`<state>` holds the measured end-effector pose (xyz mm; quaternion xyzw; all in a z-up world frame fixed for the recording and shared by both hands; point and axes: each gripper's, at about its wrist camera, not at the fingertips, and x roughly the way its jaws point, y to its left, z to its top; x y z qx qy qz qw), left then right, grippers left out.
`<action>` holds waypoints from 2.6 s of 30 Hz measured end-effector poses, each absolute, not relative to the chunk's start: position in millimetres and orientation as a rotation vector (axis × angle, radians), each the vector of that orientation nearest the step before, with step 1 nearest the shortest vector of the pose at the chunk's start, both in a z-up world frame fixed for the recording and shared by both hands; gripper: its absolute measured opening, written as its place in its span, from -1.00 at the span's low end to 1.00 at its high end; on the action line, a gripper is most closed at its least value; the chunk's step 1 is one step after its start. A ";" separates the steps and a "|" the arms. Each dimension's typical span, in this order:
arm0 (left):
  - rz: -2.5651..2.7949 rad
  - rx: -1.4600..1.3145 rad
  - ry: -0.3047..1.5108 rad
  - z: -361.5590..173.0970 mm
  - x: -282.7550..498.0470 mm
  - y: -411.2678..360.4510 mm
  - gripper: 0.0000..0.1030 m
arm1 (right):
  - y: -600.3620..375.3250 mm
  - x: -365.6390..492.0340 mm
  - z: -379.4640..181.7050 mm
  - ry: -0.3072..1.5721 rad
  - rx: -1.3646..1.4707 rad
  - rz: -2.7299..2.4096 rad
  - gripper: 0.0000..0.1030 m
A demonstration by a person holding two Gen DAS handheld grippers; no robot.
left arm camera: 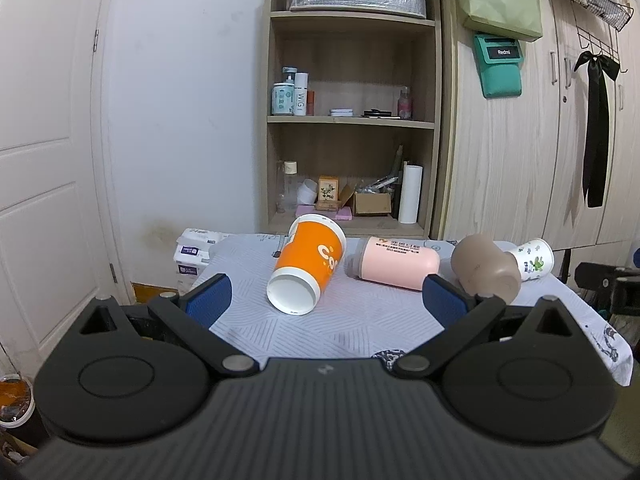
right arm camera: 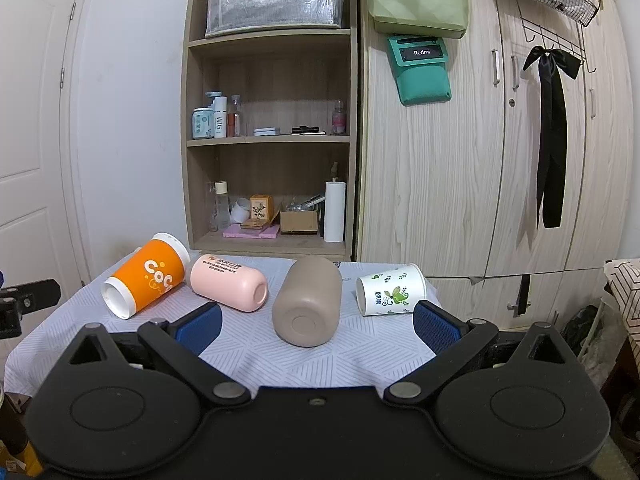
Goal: Flip cup upright
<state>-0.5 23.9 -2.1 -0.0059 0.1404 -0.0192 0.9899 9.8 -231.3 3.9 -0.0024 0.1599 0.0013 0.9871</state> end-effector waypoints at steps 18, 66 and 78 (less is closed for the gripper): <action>-0.032 -0.018 0.271 -4.8 -2.6 23.1 1.00 | -229.8 9.8 2.4 0.327 -0.010 0.002 1.00; -0.142 -0.575 0.631 -54.4 159.3 43.3 0.97 | -157.0 224.7 -27.4 0.551 -0.706 0.678 0.91; -0.169 -0.612 0.616 -56.3 156.5 57.6 0.97 | -144.1 273.0 -40.5 0.711 -0.751 0.687 0.79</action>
